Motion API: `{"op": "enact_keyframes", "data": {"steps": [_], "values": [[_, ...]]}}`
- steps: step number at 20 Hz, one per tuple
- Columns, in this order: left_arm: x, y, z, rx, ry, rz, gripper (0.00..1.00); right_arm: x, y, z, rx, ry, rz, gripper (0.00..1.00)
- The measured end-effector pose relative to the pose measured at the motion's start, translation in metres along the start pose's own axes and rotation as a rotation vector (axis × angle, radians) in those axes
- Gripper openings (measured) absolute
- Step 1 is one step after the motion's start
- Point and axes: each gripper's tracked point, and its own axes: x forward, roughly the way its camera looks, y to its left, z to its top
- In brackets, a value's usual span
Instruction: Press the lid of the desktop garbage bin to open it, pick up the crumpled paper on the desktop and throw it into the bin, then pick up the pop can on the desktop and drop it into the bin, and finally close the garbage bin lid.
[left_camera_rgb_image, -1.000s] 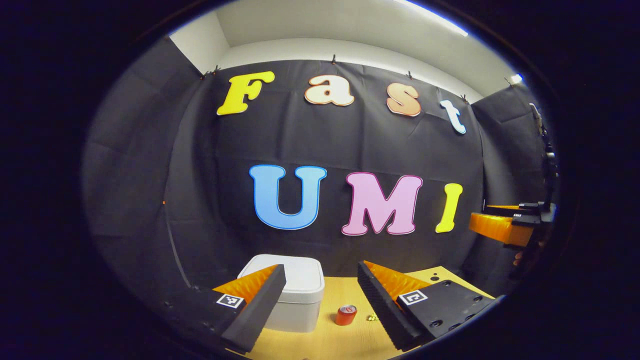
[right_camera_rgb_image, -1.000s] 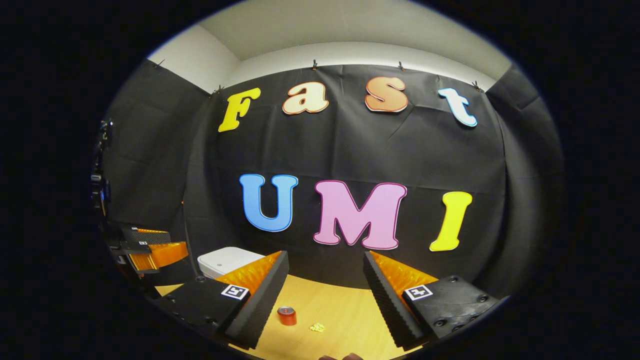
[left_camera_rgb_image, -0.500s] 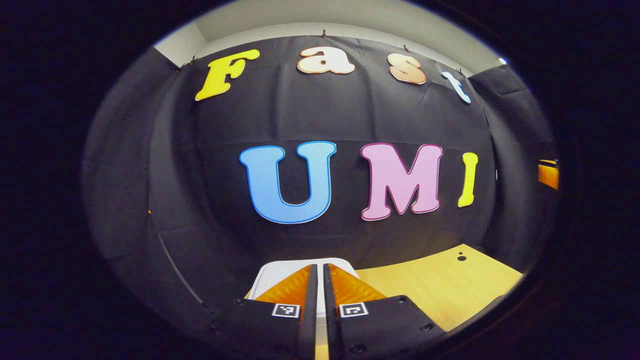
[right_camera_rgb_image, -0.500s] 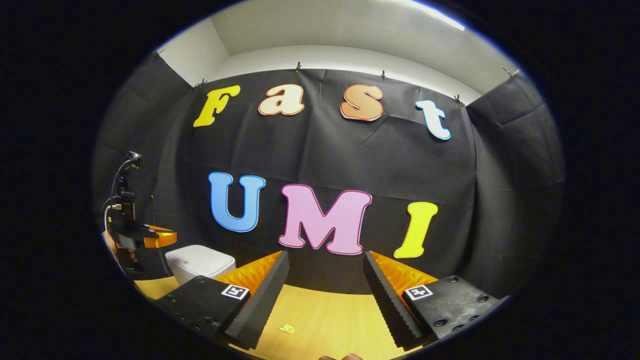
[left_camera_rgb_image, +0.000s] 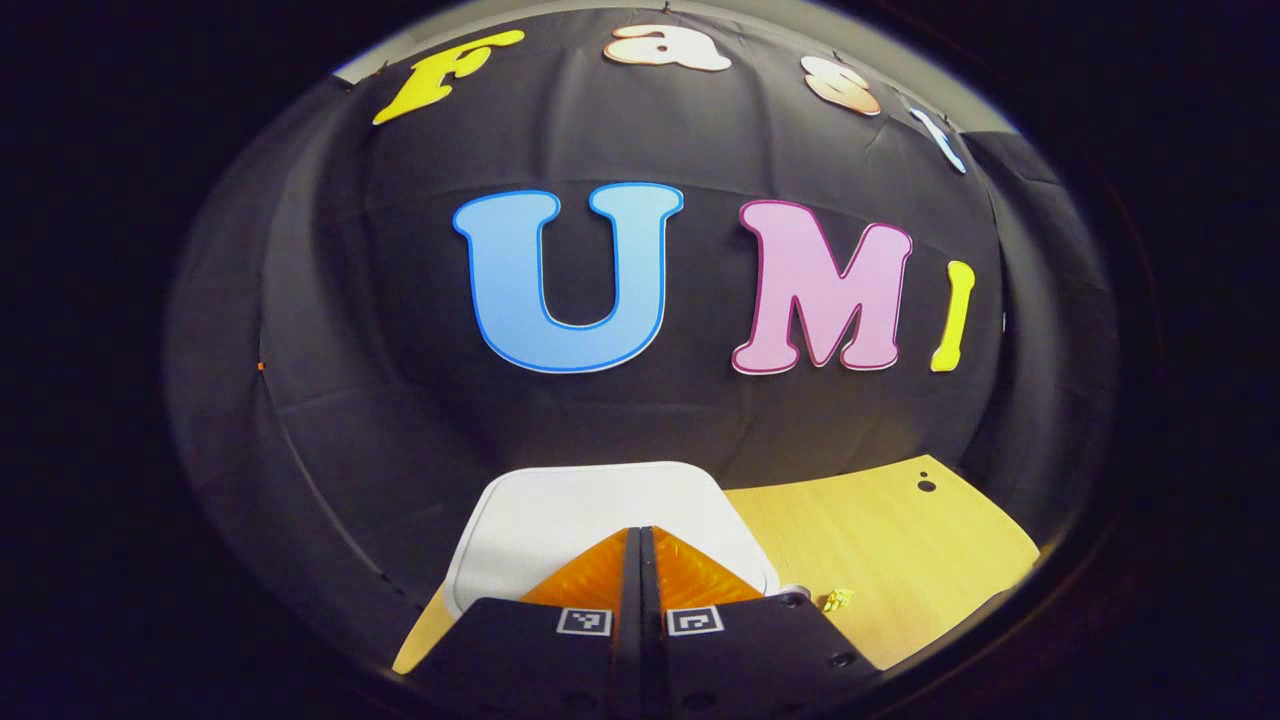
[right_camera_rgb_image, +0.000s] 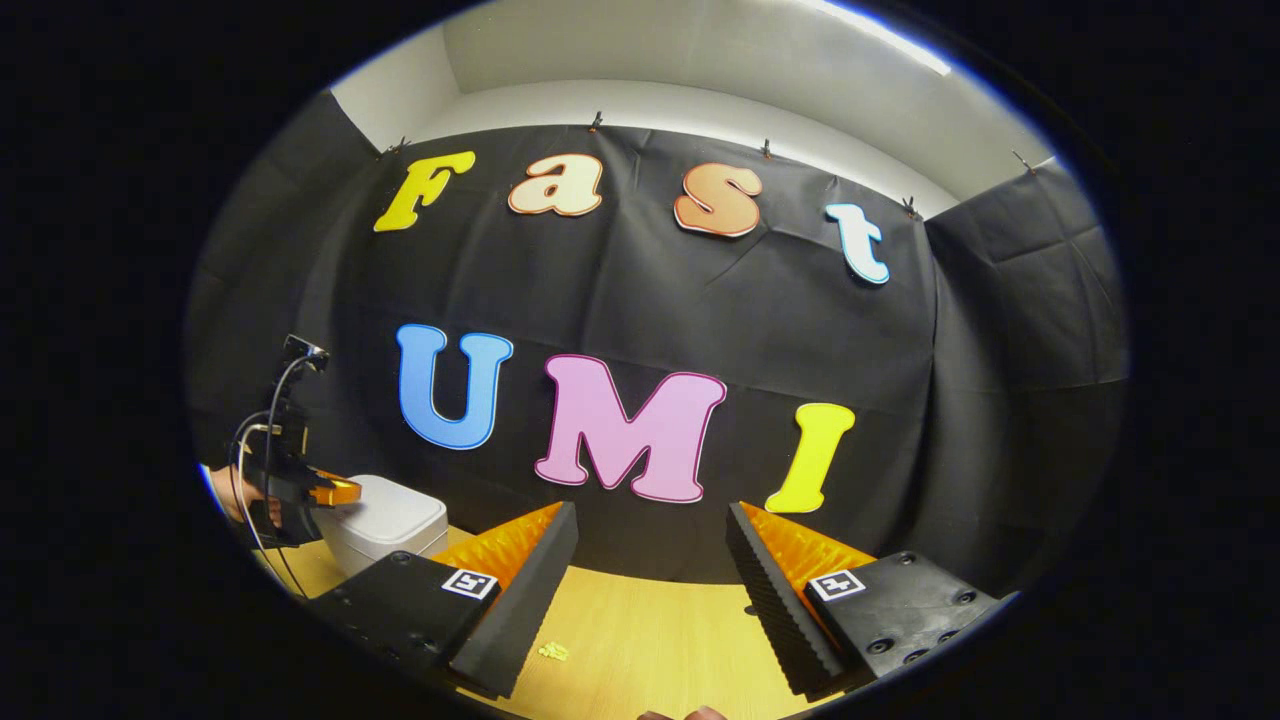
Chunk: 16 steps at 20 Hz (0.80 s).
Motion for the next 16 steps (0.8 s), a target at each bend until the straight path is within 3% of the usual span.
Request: {"op": "enact_keyframes", "data": {"steps": [4, 6, 9, 12, 16], "values": [[0.004, 0.004, -0.031, -0.059, 0.119, 0.017, 0.05, 0.000, 0.007, -0.009, -0.005, 0.025, 0.010, 0.96], [0.006, 0.005, -0.026, -0.037, 0.088, 0.022, 0.06, 0.000, 0.010, -0.012, 0.008, 0.033, 0.015, 0.96], [0.005, 0.005, -0.035, -0.023, 0.137, 0.046, 0.06, 0.001, 0.018, -0.022, 0.004, 0.062, 0.033, 0.96], [0.003, 0.005, -0.035, -0.060, 0.139, 0.051, 0.06, 0.000, 0.025, -0.022, 0.023, 0.072, 0.049, 0.96], [0.002, 0.003, -0.031, -0.012, 0.131, 0.050, 0.06, -0.004, 0.021, -0.020, 0.031, 0.076, 0.041, 0.97]]}}
